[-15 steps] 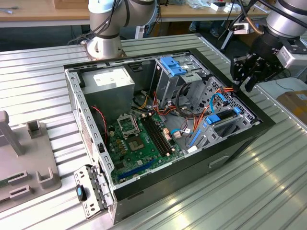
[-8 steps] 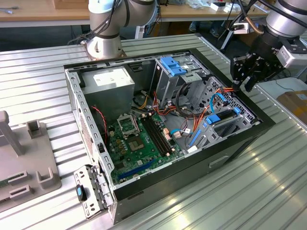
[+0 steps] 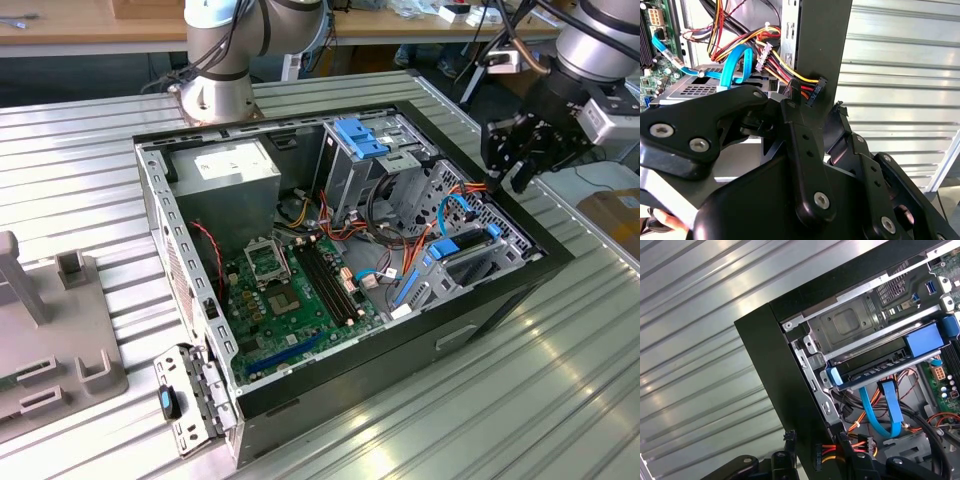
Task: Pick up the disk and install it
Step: 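Insert the first disk wire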
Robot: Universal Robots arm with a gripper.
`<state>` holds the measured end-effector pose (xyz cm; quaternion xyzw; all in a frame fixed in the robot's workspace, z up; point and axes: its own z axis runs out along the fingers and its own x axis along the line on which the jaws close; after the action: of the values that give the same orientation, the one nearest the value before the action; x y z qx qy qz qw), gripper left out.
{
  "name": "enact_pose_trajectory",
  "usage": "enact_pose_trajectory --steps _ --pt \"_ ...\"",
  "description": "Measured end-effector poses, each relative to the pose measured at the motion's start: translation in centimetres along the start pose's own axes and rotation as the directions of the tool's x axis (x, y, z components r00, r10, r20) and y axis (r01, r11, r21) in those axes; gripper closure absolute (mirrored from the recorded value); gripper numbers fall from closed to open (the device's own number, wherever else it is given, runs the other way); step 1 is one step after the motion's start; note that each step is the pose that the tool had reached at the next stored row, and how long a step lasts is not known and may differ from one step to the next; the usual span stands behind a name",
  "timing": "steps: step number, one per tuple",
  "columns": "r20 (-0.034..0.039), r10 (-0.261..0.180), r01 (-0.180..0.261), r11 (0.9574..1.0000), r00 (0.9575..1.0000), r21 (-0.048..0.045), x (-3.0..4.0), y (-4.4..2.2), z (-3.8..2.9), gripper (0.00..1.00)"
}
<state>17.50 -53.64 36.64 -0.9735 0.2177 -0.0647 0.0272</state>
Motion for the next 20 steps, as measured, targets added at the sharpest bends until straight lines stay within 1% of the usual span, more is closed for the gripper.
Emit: enact_pose_trajectory --steps 6,7,8,9,11,20 --pt "-0.0001 0.000 0.000 1.0000 1.0000 -0.0001 0.00 0.01 0.03 0.56" --pt "-0.0001 0.000 0.000 1.0000 1.0000 -0.0001 0.00 0.01 0.03 0.57" --pt "0.0000 0.000 0.000 1.0000 1.0000 0.0000 0.00 0.01 0.04 0.64" --pt "0.0000 0.000 0.000 1.0000 1.0000 0.0000 0.00 0.01 0.04 0.64" --pt "0.0000 0.000 0.000 1.0000 1.0000 0.0000 -0.01 0.01 0.05 0.77" --pt "0.0000 0.000 0.000 1.0000 1.0000 0.0001 0.00 0.01 0.10 0.77"
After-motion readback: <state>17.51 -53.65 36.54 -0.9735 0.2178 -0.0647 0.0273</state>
